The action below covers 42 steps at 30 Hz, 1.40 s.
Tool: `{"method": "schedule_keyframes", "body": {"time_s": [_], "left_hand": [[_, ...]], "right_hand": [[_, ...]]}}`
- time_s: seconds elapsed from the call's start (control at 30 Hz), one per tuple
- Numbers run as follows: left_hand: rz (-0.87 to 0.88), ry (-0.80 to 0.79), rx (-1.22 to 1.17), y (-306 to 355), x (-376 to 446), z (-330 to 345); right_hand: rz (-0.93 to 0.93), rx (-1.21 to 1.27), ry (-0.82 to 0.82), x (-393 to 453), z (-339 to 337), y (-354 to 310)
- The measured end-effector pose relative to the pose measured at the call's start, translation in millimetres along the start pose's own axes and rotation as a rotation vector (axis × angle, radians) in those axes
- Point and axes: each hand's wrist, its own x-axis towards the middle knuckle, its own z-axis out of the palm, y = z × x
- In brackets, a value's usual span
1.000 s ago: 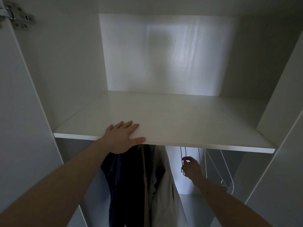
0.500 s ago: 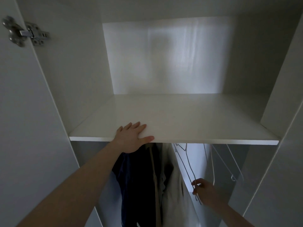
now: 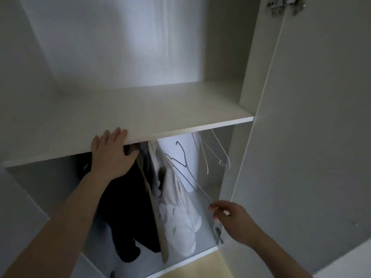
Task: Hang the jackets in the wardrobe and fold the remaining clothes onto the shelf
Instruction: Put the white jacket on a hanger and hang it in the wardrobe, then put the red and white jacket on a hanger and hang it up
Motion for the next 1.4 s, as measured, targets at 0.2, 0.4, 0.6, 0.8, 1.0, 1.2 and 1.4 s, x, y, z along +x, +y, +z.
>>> {"method": "schedule_keyframes", "body": {"time_s": [0.2,0.4,0.6,0.8,1.0,1.2,1.4], "left_hand": [[0.189,0.148,-0.583,66,-81,43],[0.379,-0.344,-0.765,109,-174,99],[0.511,-0.682,-0.876,170,-230,117],[0.712,-0.914,-1.078,270,-302,96],[0.92,-1.056,-1.022,354,-434,54],[1.05,-1.171,-0.929,382,-595,16],[1.133,-1.352,-0.86,402,-741,-19]], "right_hand": [[0.094,0.028,0.161,-104,4,27],[0.28,0.007,0.31,-232,-8,57],[0.498,0.005,0.49,-370,-9,77],[0.707,0.059,0.689,-507,8,91],[0.908,0.048,0.91,-656,43,96],[1.056,0.031,1.105,-794,77,110],[1.152,0.108,1.241,-929,115,113]]}}
